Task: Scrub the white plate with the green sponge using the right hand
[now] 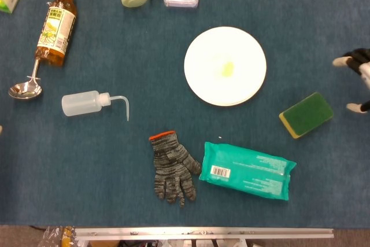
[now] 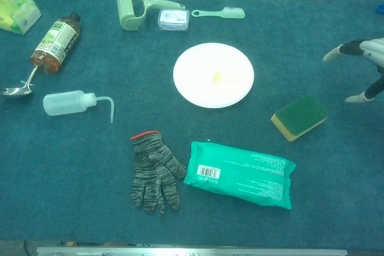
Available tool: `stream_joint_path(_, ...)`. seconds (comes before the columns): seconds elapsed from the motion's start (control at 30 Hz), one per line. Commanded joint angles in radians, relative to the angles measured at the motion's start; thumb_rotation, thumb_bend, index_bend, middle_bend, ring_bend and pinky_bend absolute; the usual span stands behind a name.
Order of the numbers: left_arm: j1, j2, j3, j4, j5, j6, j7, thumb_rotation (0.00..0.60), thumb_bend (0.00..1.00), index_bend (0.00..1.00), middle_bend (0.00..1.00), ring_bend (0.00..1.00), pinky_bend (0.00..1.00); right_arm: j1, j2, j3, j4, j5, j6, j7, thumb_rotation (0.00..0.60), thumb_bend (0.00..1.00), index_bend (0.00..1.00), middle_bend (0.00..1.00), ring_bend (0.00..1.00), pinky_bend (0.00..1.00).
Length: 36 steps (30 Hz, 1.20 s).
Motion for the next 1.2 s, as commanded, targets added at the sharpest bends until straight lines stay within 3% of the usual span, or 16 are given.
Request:
stream_joint_path(0.03, 0.000, -0.004, -0.001, 0.004, -0.005, -0.004, -0.003, 0.600, 0.00, 0.04, 0.00, 0.00, 0.00, 0.018, 0.001, -0.005, -0.019, -0.031, 0.002, 0.026, 0.600, 0.00, 0.24, 0.20, 0.12, 0.14)
stream_joint_path(0.47, -0.011, -0.018, -0.003, 0.009, -0.013, -0.023, 0.002, 0.600, 0.00, 0.04, 0.00, 0.00, 0.00, 0.057, 0.046, -0.079, -0.123, -0.096, -0.039, -0.027, 0.600, 0.00, 0.24, 0.20, 0.12, 0.14)
stream_joint_path(1.2, -0.011, -0.034, 0.002, 0.033, -0.029, -0.047, -0.026, 0.600, 0.00, 0.04, 0.00, 0.00, 0.00, 0.093, -0.038, -0.111, -0.035, -0.025, -0.114, -0.089, 0.600, 0.00, 0.24, 0.20, 0.12, 0.14)
